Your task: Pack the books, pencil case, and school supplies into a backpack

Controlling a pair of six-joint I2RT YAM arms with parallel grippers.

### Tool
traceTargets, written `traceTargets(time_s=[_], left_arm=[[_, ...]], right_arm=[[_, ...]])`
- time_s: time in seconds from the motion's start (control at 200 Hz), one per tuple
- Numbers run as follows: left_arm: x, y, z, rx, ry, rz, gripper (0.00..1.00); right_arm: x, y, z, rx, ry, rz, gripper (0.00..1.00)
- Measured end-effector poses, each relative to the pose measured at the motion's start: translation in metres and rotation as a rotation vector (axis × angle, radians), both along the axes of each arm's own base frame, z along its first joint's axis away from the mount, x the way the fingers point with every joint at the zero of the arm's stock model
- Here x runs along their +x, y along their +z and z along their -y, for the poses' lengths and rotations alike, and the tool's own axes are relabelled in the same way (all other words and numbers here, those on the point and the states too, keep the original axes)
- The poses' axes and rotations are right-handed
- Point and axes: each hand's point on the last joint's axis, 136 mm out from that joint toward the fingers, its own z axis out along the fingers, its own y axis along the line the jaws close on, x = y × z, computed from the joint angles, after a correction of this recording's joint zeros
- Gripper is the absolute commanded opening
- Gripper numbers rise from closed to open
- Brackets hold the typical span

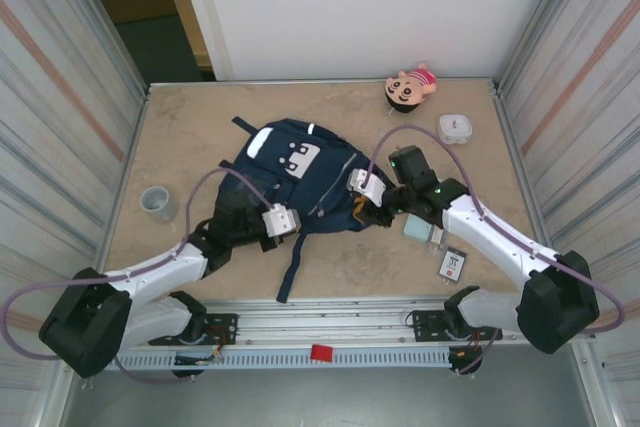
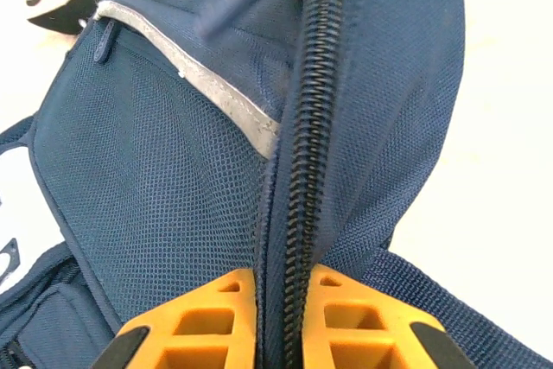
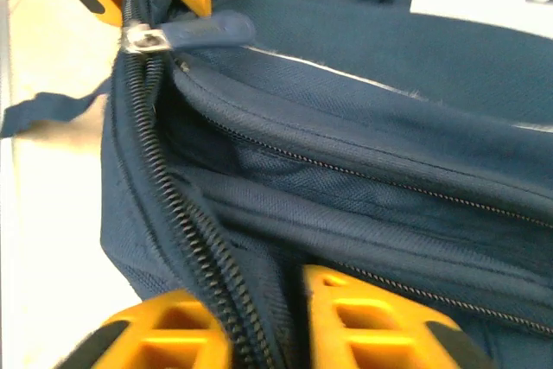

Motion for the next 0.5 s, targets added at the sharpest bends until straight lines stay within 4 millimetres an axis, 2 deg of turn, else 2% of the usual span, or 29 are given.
traceTargets(time_s=[0.08, 0.19, 0.366, 0.501], left_arm=[[-0.003, -0.01, 0.0, 0.044, 0.002, 0.052, 0.0], [-0.002, -0.011, 0.001, 0.082, 0.017, 0.169, 0.0], [-0.001, -0.019, 0.001, 0.158, 0.017, 0.298, 0.0], [0.004, -0.016, -0.002, 0.192, 0.033, 0.365, 0.0]], right_arm=[[-0.01, -0.01, 0.005, 0.019, -0.122, -0.153, 0.52], [-0.013, -0.005, 0.01, 0.058, -0.29, -0.295, 0.56], [-0.01, 0.035, 0.004, 0.214, -0.549, -0.508, 0.55], [-0.008, 0.059, -0.019, 0.252, -0.662, -0.643, 0.53]])
